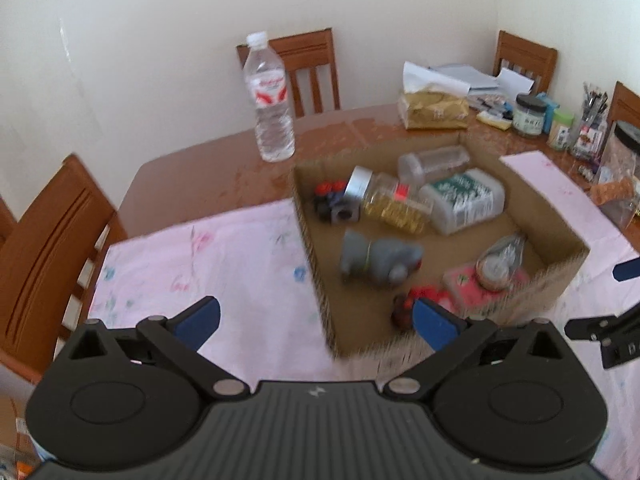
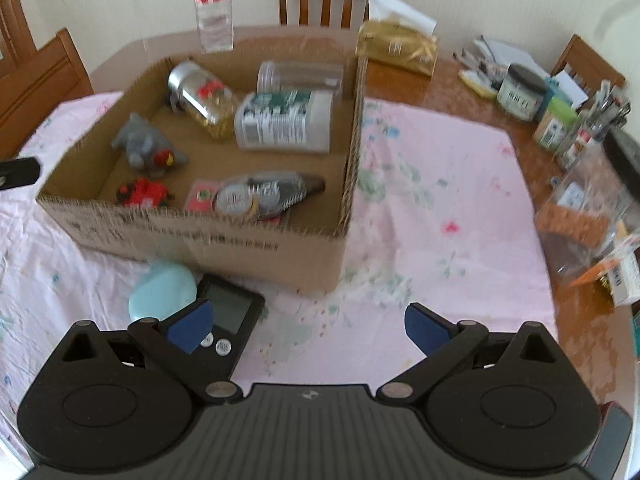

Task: Organize rigid objects
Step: 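Place the correction tape in the box with right gripper while left gripper drops the capsule bottle inside, then grasp the light blue egg with left gripper while right gripper grasps the black timer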

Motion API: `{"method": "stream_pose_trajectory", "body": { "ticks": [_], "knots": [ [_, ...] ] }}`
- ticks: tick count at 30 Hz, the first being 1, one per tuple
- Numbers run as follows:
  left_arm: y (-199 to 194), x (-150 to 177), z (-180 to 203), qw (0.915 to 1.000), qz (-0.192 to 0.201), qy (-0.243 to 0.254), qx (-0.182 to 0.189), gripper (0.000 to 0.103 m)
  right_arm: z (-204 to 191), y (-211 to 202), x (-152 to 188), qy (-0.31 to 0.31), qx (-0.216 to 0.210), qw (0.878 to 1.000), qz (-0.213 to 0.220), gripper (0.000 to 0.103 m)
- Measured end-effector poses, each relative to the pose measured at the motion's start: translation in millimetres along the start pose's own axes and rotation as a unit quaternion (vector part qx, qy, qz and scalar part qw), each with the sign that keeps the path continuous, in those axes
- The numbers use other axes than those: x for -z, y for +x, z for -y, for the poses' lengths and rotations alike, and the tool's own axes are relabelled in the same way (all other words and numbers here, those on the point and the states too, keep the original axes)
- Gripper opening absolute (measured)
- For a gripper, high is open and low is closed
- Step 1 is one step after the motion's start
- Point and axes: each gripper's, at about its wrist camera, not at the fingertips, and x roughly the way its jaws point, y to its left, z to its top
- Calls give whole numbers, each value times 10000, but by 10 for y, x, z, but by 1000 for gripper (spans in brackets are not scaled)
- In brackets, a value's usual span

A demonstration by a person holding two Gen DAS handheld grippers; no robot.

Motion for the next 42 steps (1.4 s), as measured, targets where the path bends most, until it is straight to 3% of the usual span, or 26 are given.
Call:
{"method": "stream_pose_trajectory", "body": {
  "ticks": [8,18,24,32,42],
  "knots": [
    [-2,303,-119,9992,-229,-308,76,102,-258,279,25,90,96,9997,-206,103],
    [-27,444,-297,9988,-272,-374,155,102,-543,388,-26,121,68,9997,-206,103],
    [4,495,-346,9984,-344,-399,197,102,-584,504,-7,158,316,9990,-281,103],
    [61,512,-139,9976,-476,-234,436,102,-313,482,129,398,225,9985,-293,103],
    [211,537,377,9938,-748,47,818,102,-60,472,215,52,29,9995,-304,103]
  ]
}}
